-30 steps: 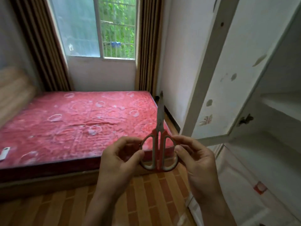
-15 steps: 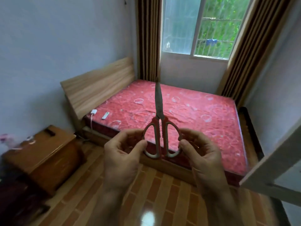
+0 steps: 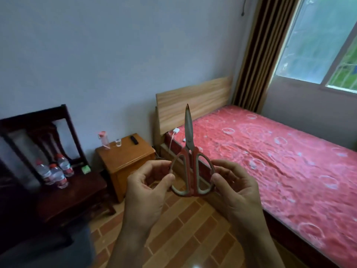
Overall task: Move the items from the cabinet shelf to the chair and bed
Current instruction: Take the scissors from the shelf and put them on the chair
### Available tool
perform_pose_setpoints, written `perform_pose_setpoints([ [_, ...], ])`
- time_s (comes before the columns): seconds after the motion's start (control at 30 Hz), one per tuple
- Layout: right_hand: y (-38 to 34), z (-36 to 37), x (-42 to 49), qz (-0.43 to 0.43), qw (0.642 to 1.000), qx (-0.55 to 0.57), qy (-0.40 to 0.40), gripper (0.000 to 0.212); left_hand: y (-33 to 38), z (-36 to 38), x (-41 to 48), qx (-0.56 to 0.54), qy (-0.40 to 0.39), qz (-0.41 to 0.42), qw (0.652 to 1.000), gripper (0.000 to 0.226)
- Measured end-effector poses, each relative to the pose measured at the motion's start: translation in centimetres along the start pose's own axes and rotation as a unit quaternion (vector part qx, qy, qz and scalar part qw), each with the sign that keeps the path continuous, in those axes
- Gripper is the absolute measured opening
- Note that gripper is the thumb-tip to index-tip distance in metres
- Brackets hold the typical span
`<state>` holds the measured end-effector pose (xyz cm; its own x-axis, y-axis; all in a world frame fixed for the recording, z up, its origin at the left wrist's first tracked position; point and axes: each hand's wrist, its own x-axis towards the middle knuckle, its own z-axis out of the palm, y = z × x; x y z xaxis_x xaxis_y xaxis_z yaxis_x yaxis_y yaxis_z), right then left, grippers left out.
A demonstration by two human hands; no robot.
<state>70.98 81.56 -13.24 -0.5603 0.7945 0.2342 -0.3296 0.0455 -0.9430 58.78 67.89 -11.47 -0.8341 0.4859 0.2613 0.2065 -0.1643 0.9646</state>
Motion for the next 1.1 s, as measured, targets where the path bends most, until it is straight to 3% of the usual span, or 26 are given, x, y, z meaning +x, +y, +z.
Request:
perform_pose_setpoints([
  [0.57,7.2,25.2,4.1,0.019,0.982,-0.041,-0.184,0.028,-3.9,-23.0,9.2,-0.004,0.16,-0.022,0.987,0.033],
  [1.1,16.7,39.2,15.3,0.11,0.954,-0.009,-0.28,0.026,-9.7,-31.7,21.8,0.08,0.264,-0.051,0.96,0.03],
])
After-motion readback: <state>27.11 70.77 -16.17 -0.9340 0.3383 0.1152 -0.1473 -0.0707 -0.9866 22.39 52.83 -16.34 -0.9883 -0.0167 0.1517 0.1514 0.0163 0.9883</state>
